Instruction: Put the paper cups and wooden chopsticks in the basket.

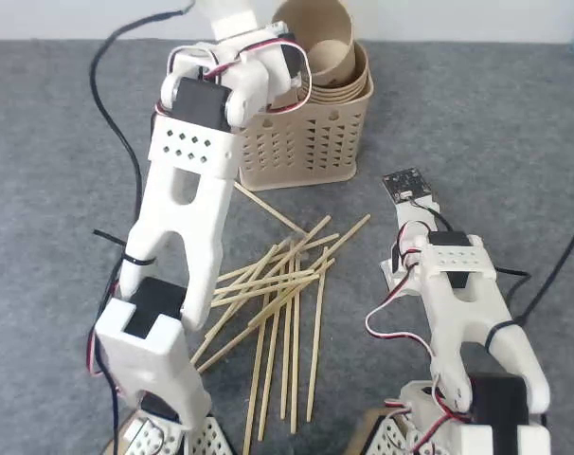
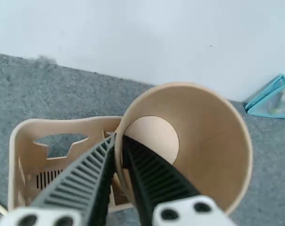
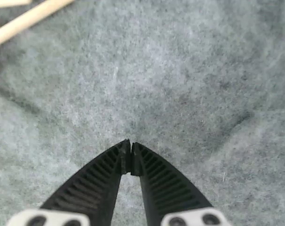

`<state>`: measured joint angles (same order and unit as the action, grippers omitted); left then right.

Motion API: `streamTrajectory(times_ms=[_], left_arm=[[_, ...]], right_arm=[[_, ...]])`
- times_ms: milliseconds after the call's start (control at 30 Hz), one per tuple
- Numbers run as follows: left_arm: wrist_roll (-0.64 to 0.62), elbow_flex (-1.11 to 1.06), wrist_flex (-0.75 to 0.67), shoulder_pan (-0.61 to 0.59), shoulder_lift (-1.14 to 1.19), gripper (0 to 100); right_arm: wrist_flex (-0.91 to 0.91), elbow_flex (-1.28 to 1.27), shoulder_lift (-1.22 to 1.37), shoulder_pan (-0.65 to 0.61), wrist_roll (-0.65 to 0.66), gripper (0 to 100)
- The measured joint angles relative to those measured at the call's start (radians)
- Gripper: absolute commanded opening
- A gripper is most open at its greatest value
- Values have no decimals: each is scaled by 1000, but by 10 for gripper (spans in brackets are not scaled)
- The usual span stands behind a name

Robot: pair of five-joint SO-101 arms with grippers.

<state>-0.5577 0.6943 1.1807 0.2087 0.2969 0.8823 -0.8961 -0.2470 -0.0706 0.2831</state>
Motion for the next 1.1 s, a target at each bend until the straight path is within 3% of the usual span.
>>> streamTrajectory(times_ms=[200, 267, 533, 700, 867, 1100], left_arm=[[132, 0, 11, -3, 0, 239], [144, 2, 44, -15, 0, 266], [153, 157, 313, -153, -40, 212], [176, 161, 525, -316, -157, 81], [264, -57, 511, -511, -255, 66], [347, -585, 224, -661, -465, 66]], right_arm=[[0, 0, 0, 0, 0, 8], [0, 0, 0, 0, 0, 8], [0, 0, 0, 0, 0, 8], [0, 0, 0, 0, 0, 8], [0, 0, 0, 0, 0, 8], [0, 0, 0, 2, 0, 8]])
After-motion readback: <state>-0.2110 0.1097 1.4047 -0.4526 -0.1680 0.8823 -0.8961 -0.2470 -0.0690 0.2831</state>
